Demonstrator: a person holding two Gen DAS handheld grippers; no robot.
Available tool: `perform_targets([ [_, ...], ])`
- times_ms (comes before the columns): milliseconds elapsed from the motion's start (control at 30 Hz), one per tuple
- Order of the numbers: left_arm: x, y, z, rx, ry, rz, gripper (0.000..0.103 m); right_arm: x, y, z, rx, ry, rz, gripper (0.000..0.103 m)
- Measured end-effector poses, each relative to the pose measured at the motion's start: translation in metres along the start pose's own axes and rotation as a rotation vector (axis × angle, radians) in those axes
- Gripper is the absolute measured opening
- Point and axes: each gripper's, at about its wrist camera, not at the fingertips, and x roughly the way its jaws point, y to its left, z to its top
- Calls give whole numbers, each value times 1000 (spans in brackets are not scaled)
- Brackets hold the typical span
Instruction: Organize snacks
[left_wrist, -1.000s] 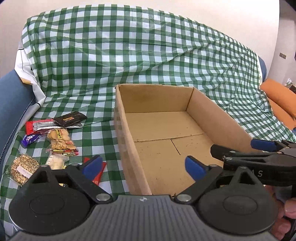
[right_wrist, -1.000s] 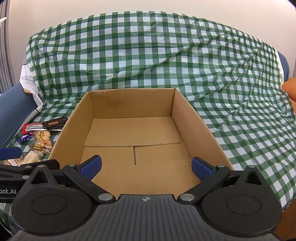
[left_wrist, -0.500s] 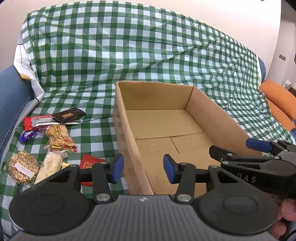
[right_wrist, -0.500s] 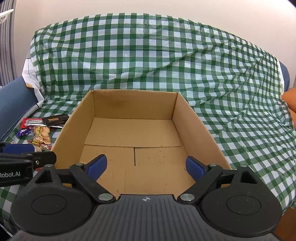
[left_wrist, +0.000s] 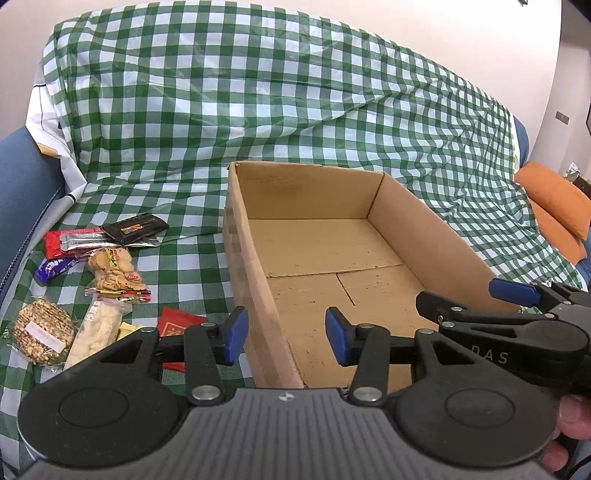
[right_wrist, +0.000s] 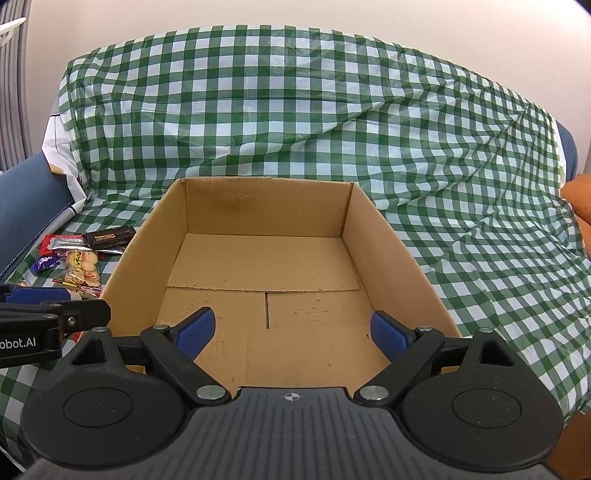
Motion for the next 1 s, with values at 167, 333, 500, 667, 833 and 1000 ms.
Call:
perform_targets([
  [167,-1,-2,0,9,-7,-3,48,0,0,0,3,2,-1,88],
  [333,-2,-2,-2,8,-9,-1,36,0,2,0,-13,-8,3,76],
  [500,1,2,0,-15,-3,-1,32,-2,3,-1,-19,-39,8,71],
  [667,-1,5,1,-12,-15,16,32,-6,1,1,7,-80,-9,71],
  [833,-2,32,16,-46,16,48,32,-6,0,4,61,-95,-19,71],
  [1000,-11,67,65,94,-28,29,43,-7,5,9,116,-97,15,71],
])
